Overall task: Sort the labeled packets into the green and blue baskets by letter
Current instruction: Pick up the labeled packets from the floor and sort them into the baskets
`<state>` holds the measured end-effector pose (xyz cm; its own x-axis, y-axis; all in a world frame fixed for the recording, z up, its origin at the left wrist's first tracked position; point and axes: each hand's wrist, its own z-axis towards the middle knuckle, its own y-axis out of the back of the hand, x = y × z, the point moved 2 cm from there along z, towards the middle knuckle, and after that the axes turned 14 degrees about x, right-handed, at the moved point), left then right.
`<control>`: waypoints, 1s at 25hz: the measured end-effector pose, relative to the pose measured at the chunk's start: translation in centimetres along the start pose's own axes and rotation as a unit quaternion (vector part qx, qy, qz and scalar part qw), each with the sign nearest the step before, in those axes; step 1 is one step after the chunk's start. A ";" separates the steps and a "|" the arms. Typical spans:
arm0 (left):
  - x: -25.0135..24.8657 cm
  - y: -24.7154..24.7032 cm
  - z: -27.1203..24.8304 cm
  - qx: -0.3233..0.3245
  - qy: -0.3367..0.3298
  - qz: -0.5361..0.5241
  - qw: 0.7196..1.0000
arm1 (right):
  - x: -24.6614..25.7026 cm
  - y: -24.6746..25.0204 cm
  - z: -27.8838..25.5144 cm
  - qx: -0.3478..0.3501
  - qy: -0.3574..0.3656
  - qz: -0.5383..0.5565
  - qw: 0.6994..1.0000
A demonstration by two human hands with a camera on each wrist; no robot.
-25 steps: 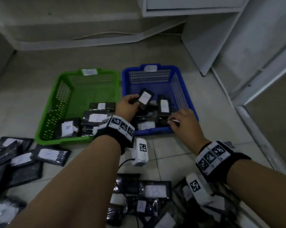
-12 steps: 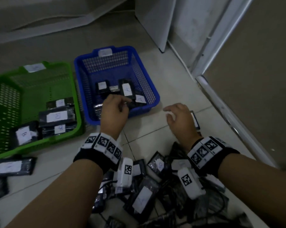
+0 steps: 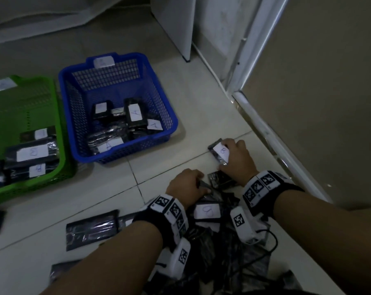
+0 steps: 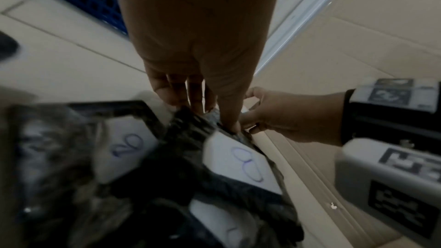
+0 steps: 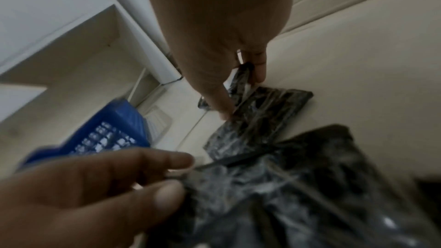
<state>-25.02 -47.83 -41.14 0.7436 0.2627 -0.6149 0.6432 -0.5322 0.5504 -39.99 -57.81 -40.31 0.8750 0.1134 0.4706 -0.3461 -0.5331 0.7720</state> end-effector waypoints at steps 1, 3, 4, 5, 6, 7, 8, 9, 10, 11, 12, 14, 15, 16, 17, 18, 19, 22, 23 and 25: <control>-0.2 -0.1 0.2 0.005 0.011 -0.017 1.000 | 0.0 0.1 -0.2 0.004 0.021 0.049 0.999; -0.4 0.6 0.2 0.028 0.004 -0.052 0.998 | 0.2 0.7 -1.1 0.010 0.047 0.135 0.990; -0.3 1.3 -0.2 0.037 -0.015 -0.082 0.996 | 0.6 0.9 -1.4 0.010 0.056 0.173 0.983; -0.2 2.3 -0.9 0.043 -0.039 -0.113 0.992 | 1.0 1.1 -1.8 0.009 0.063 0.215 0.974; 0.1 3.5 -1.6 0.043 -0.065 -0.146 0.986 | 1.6 1.3 -2.1 0.013 0.068 0.263 0.962; 0.6 4.7 -2.5 0.042 -0.088 -0.178 0.979 | 2.4 1.6 -2.4 0.018 0.074 0.312 0.947; 1.3 6.0 -3.4 0.045 -0.100 -0.204 0.973 | 3.3 1.9 -2.7 0.022 0.082 0.350 0.933; 1.9 7.1 -4.2 0.056 -0.108 -0.226 0.967 | 4.1 2.2 -2.7 0.024 0.091 0.371 0.924; 2.5 8.1 -5.2 0.069 -0.120 -0.239 0.961 | 5.1 2.5 -2.8 0.023 0.102 0.382 0.918; 3.0 8.9 -6.0 0.078 -0.138 -0.244 0.957 | 6.0 2.8 -2.8 0.022 0.113 0.391 0.913; 3.4 9.7 -6.8 0.077 -0.156 -0.243 0.954 | 7.1 2.9 -2.8 0.022 0.125 0.399 0.908; 4.2 11.0 -8.2 0.060 -0.175 -0.256 0.949 | 9.0 2.9 -2.6 0.022 0.141 0.417 0.898; 4.8 11.8 -8.8 0.045 -0.175 -0.270 0.946 | 10.1 2.9 -2.5 0.022 0.147 0.423 0.894; 5.2 12.5 -9.3 0.029 -0.175 -0.280 0.943 | 10.9 2.8 -2.3 0.020 0.151 0.427 0.891; 5.8 13.3 -9.9 0.012 -0.174 -0.291 0.941 | 11.8 2.6 -2.0 0.019 0.156 0.431 0.889; 6.3 14.1 -10.6 -0.002 -0.174 -0.301 0.938 | 12.6 2.5 -1.7 0.020 0.161 0.435 0.886; 6.7 14.8 -11.2 -0.015 -0.175 -0.310 0.934 | 13.2 2.4 -1.4 0.021 0.165 0.440 0.883; 8.2 16.9 -12.4 -0.069 -0.189 -0.327 0.923 | 14.9 2.0 -0.5 0.024 0.177 0.470 0.864; 8.8 17.3 -12.6 -0.092 -0.193 -0.339 0.916 | 15.4 1.9 -0.1 0.024 0.181 0.479 0.859; 9.7 17.8 -12.6 -0.153 -0.190 -0.323 0.914 | 16.1 1.8 0.7 0.025 0.187 0.489 0.852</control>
<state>-4.06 -44.60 -30.14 0.1103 0.1137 -0.9874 0.9902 -0.0983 0.0993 -26.27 -57.49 -31.63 0.0052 -0.1511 0.9885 -0.8250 -0.5592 -0.0811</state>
